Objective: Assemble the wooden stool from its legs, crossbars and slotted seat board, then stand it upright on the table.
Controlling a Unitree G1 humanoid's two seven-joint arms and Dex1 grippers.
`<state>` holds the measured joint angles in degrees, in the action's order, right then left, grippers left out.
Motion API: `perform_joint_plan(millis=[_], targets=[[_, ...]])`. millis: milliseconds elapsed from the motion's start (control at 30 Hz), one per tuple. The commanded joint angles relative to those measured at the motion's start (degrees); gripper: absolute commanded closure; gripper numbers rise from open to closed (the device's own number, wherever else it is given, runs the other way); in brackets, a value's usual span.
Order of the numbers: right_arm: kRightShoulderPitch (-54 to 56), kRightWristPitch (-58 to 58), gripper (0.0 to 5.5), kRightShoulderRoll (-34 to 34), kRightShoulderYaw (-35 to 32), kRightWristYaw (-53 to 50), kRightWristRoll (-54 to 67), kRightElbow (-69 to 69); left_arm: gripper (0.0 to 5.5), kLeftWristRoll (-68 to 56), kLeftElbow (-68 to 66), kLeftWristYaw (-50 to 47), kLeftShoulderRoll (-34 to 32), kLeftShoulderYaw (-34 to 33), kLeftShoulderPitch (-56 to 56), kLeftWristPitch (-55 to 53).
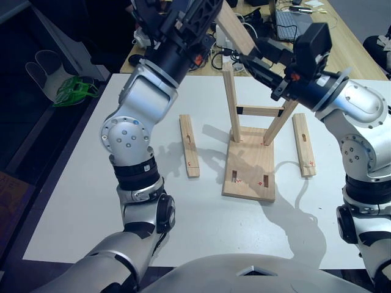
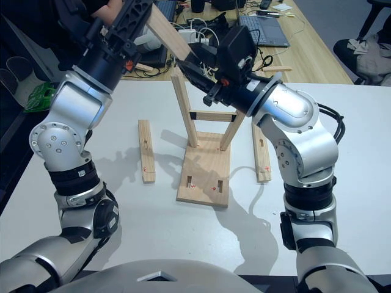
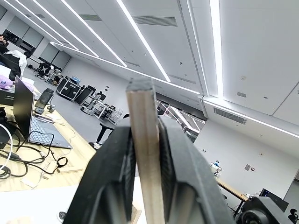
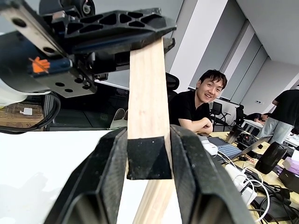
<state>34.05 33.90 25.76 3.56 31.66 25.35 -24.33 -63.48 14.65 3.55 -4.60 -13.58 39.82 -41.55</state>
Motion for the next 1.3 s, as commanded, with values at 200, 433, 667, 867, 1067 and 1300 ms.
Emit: perform_joint_plan(millis=[200,433,667,867,1067,1300], targets=[[-0.72,-0.91,3.31,3.12,1.89,1.54,-4.78,1.35,5.11,2.01,-1.14,-2.03,-1.49,-0.67,0.03,0.79],[-4.24,-3.23,2.22,10.64,5.49,6.43,-12.23,4.17,5.11,7.05,-1.91,-3.05,-3.62,-0.75,0.00,2.76],[-8.89,-1.64,2.47,15.76,6.15,14.36,-11.08,1.61,5.11,16.22,2.24,-2.24,-12.07,2.50,-9.75,-1.63],[-9.80,-1.15,3.60,15.23,7.39,14.85,-11.92,0.52,5.11,20.38,11.76,-12.34,-5.12,5.92,-21.90,-3.48],[-6.08,0.38,4.70,17.46,22.91,23.73,-18.25,1.69,5.11,32.72,10.96,-11.85,-4.82,7.81,-23.67,6.01],[3.23,-1.16,5.50,3.11,26.17,26.76,-16.53,13.72,5.11,32.93,8.68,-10.98,-1.59,6.73,-21.54,6.65]])
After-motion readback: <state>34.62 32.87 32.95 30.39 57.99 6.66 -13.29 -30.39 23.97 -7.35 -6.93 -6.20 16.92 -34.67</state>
